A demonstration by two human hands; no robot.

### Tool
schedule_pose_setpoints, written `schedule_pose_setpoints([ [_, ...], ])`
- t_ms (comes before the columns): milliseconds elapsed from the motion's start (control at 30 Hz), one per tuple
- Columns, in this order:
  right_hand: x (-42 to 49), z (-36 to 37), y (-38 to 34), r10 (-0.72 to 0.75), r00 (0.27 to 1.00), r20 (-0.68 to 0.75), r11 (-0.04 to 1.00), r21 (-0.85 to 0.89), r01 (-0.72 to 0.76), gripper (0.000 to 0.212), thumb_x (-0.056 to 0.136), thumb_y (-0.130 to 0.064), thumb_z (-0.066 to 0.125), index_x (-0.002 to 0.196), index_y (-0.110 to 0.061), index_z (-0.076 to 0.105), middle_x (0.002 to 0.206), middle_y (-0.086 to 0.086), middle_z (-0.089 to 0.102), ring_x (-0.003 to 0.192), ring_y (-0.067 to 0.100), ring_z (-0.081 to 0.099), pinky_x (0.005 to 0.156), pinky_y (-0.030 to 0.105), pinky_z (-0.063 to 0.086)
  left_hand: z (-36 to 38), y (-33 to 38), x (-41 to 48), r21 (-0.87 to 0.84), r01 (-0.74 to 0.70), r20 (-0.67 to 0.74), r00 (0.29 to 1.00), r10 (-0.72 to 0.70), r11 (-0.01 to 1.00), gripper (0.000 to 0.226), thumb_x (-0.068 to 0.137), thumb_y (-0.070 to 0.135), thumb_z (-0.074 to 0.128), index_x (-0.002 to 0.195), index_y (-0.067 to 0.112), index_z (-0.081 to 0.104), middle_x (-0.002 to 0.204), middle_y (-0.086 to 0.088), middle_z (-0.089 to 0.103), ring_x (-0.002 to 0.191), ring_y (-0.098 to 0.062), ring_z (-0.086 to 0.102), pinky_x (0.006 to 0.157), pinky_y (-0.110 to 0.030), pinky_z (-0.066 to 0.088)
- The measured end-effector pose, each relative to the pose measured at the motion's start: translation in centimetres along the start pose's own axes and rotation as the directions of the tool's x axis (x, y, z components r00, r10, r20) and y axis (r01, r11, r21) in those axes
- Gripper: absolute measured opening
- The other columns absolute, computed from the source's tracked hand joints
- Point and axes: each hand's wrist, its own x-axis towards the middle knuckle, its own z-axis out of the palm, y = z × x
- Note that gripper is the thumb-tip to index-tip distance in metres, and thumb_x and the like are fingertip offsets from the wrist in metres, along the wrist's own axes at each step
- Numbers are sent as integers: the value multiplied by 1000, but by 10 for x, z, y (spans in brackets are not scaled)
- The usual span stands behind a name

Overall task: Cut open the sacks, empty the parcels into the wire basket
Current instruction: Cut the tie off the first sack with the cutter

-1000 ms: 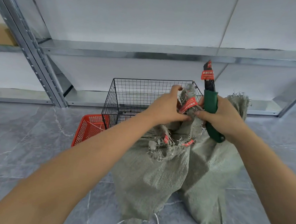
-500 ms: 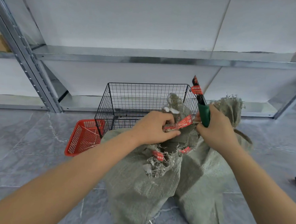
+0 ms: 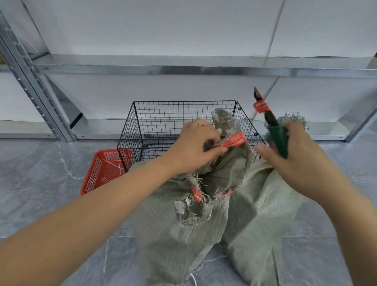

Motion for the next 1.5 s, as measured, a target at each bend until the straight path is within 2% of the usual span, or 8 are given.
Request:
schedule_pose_setpoints([
  [267, -47, -2, -14, 53, 910, 411, 987, -159, 14, 17, 96, -33, 33, 85, -21, 30, 78, 1, 56, 71, 23, 54, 70, 41, 46, -1, -4, 3, -79, 99, 111, 990, -90, 992, 29, 90, 31, 52, 84, 4, 60, 89, -9, 62, 89, -17, 50, 70, -16, 31],
  [400, -37, 11, -11, 87, 936, 342, 912, -406, 64, 20, 98, -35, 28, 86, -19, 24, 68, -5, 40, 66, 24, 43, 57, 35, 36, -3, -3, 2, -86, 101, 113, 989, -91, 991, 28, 97, 20, 41, 70, 14, 45, 67, 9, 41, 66, -1, 36, 62, -11, 28],
  [700, -16, 24, -15, 40, 955, 294, 917, -389, 81, 19, 98, -37, 30, 90, -20, 26, 76, 0, 47, 71, 26, 47, 59, 34, 38, -6, -5, -5, -119, 119, 152, 983, -100, 986, 15, 92, 25, 50, 79, 18, 55, 101, 5, 46, 95, -8, 44, 74, 2, 29],
  [1033, -7, 25, 8, -113, 947, 302, 968, -183, 174, 11, 96, -38, 38, 92, -32, 29, 68, -13, 43, 61, 11, 44, 60, 33, 39, -11, -1, -5, 74, -124, -205, 969, 137, 990, 45, 71, 36, 71, 111, 17, 61, 125, -3, 53, 120, -14, 41, 103, -28, 27],
  [1133, -3, 28, 18, -154, 945, 290, 978, -88, 186, 10, 94, -34, 43, 94, -33, 33, 68, -14, 46, 60, 3, 44, 59, 34, 39, -12, 2, 0, 10, -141, -157, 978, 141, 990, 38, 71, 30, 74, 107, 22, 67, 120, 4, 63, 121, -5, 39, 107, -25, 19],
  [1267, -3, 34, 29, -145, 959, 243, 988, -17, 154, 5, 94, -32, 45, 97, -30, 43, 76, -4, 60, 67, 14, 55, 65, 39, 47, -17, 6, 6, -96, -110, -93, 991, 101, 989, 35, 68, 24, 78, 101, 17, 70, 109, -3, 68, 108, -3, 51, 90, 8, 16],
  [1400, -4, 39, 32, -141, 972, 191, 990, -4, 144, 20, 93, -32, 45, 103, -15, 50, 81, 2, 66, 73, 23, 59, 69, 41, 50, -15, -2, 10, -205, 23, 44, 999, -15, 978, 32, 73, 22, 74, 103, 11, 69, 106, -5, 69, 102, -14, 60, 89, -9, 35],
  [1500, -9, 48, 34, -132, 983, 125, 989, 78, 123, 15, 93, -30, 47, 83, -18, 48, 72, -6, 63, 67, 23, 59, 65, 42, 49, -8, -10, 11, -354, 140, 185, 980, -78, 925, 31, 78, 14, 69, 108, 5, 65, 95, 6, 66, 80, 13, 57, 79, -6, 41],
])
